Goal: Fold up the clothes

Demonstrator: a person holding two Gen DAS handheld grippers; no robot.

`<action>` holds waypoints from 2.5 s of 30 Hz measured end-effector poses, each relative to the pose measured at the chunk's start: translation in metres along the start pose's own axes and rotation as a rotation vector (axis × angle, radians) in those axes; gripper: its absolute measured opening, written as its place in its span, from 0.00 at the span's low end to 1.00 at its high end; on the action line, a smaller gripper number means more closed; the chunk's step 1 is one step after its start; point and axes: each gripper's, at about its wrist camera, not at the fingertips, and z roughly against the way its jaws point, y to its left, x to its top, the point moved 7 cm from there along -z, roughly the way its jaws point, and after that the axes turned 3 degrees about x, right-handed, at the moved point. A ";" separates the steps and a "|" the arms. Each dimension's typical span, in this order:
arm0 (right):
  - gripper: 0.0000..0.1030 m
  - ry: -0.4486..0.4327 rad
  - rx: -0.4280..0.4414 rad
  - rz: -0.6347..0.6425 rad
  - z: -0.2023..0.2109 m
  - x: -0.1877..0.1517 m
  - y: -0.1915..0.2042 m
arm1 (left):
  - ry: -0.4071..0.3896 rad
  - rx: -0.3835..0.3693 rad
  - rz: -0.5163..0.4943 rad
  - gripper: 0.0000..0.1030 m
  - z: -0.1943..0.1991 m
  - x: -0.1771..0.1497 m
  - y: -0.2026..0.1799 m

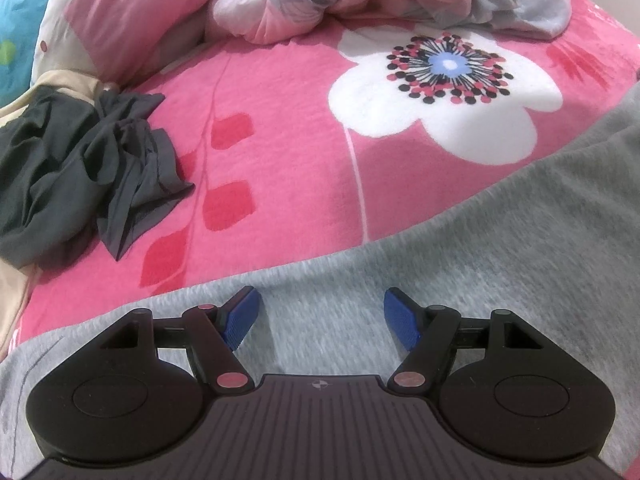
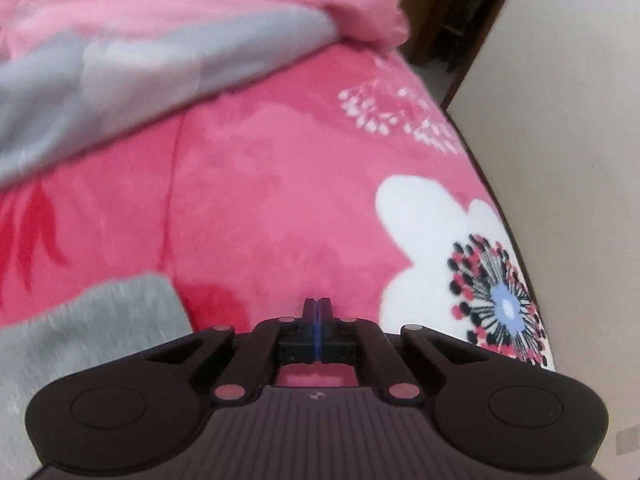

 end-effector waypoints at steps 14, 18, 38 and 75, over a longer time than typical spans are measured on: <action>0.60 0.037 0.212 -0.235 0.014 0.022 0.042 | -0.007 -0.013 0.003 0.69 -0.001 0.001 0.002; 0.14 0.144 0.165 -0.198 0.000 0.009 0.054 | -0.008 -0.012 0.007 0.71 -0.002 0.001 0.001; 0.16 -0.091 0.092 -0.208 0.096 0.008 0.021 | -0.008 -0.021 0.029 0.73 -0.005 0.001 0.004; 0.06 -0.002 0.302 0.364 0.211 -0.064 0.119 | -0.039 -0.026 0.049 0.73 -0.006 0.002 0.006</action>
